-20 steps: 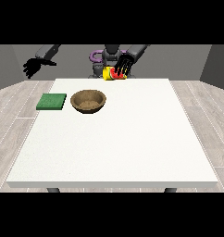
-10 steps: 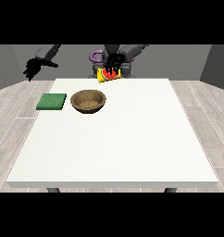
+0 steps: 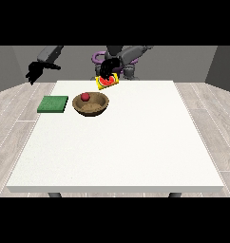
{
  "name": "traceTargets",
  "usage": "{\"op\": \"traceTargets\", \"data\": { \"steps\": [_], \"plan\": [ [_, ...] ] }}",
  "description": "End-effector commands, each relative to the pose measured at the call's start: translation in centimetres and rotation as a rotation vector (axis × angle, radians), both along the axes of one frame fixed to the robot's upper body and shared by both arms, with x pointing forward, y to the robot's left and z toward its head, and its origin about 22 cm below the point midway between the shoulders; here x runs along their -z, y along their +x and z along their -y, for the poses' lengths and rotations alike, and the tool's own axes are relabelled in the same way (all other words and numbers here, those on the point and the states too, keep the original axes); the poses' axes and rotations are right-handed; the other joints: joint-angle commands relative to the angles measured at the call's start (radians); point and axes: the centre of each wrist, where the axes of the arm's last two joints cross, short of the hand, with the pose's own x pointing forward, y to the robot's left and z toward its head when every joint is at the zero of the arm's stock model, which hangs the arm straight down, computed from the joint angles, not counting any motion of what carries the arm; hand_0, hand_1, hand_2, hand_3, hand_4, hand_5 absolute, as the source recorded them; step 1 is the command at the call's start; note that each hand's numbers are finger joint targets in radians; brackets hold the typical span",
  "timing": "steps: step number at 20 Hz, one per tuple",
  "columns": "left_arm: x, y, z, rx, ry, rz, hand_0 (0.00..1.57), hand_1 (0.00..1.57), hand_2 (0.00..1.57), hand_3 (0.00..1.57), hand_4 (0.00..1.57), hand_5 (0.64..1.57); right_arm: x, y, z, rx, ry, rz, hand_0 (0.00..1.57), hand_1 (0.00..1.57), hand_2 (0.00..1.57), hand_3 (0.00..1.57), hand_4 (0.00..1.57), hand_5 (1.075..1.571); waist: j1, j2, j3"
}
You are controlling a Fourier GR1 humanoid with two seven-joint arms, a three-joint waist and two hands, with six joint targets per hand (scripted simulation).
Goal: Pick the cup and pour the ball into the bowl, then pick the bowl and place it on the pad
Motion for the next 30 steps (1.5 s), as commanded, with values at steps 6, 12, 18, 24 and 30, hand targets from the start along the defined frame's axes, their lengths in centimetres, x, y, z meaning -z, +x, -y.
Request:
{"op": "traceTargets", "data": {
  "steps": [6,12,18,24,30],
  "plan": [
    [-4.2,-0.2,3.2,0.071,0.318,0.093,0.77,0.77,1.57,1.57,1.2,1.416,2.0,-1.3,0.4,0.015,0.02,-0.025,0.0,0.0,0.0,0.24,0.0,1.521,0.015,-0.036,0.0009],
    [-6.9,1.5,2.7,0.088,0.42,0.171,1.56,1.56,1.57,1.57,1.19,1.467,-0.4,-1.2,3.0,0.043,0.01,-0.019,0.0,0.0,0.0,0.17,0.0,1.516,0.051,-0.024,0.0001],
    [-7.4,0.5,3.7,0.086,0.403,0.217,1.52,1.52,1.57,1.57,1.2,1.462,2.8,-1.9,0.9,0.03,0.085,-0.043,0.0,0.0,0.0,0.0,0.43,1.555,0.07,0.025,0.0003],
    [-10.8,2.6,-1.8,0.006,-0.21,0.1,0.36,0.36,1.57,1.57,0.99,1.555,1.5,-1.3,1.6,0.07,0.084,-0.12,0.0,0.0,0.0,0.0,0.47,1.557,0.185,-0.01,-0.0037],
    [-10.8,4.0,-7.3,0.016,-0.563,-0.019,0.86,0.86,1.57,1.56,0.92,1.555,-2.2,-0.1,3.4,0.139,0.083,0.015,0.0,0.0,0.0,0.0,0.41,1.556,0.24,0.132,-0.0032]
  ]
}}
